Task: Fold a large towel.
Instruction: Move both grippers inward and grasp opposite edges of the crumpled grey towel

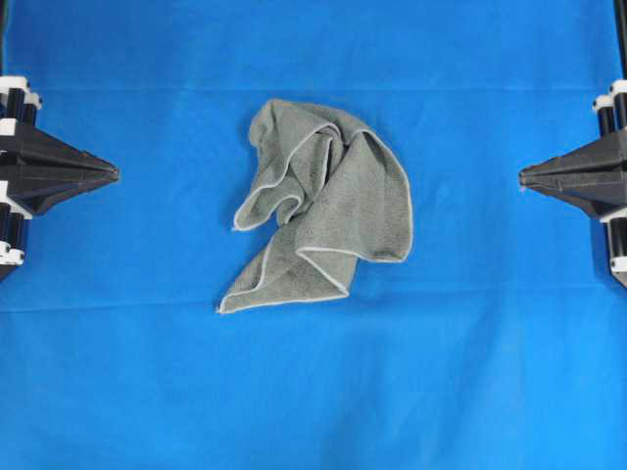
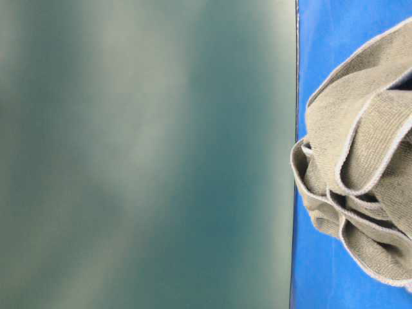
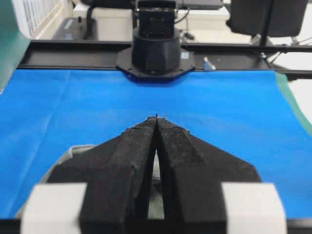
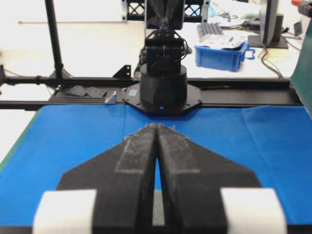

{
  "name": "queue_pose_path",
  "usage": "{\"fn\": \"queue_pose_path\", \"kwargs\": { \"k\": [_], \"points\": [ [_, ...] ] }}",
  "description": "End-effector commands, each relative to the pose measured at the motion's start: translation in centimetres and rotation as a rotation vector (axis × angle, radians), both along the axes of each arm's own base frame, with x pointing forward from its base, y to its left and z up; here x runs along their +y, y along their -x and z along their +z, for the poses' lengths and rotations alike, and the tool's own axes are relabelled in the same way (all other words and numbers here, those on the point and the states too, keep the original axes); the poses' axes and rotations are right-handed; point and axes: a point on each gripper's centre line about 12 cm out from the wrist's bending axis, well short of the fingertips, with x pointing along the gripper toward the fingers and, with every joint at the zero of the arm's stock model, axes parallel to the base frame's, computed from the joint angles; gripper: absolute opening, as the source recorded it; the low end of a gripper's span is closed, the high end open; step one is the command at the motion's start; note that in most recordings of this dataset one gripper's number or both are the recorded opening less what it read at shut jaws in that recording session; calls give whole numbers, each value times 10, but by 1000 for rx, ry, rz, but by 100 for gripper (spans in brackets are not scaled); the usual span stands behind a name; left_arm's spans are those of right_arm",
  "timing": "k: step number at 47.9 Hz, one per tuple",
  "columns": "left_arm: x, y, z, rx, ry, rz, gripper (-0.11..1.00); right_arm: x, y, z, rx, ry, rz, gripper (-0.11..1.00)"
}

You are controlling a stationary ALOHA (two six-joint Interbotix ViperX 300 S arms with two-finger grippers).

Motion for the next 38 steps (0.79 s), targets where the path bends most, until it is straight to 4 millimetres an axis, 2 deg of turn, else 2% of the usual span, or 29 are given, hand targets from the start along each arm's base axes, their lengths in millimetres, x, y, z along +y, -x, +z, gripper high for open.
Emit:
{"fn": "queue_pose_path", "kwargs": {
  "k": [1, 11, 17, 25, 36, 38],
  "points": [
    [-5, -7, 7, 22, 40, -22, 1, 1, -4, 7, -12, -6, 7, 1],
    [-30, -20, -13, 167, 32, -132, 1, 14, -23, -1, 235, -49, 62, 1],
    [-44, -30, -32, 261, 29, -184, 1, 23, -38, -22, 419, -97, 82, 2],
    [-58, -48, -54, 373, 67, -212, 1, 27, -57, -54, 581, -184, 57, 2],
    [-80, -86, -95, 562, 87, -228, 2, 30, -84, -96, 765, -246, 13, 2],
    [-82, -93, -102, 588, 82, -228, 5, 30, -88, -103, 791, -250, 6, 2]
  ]
}}
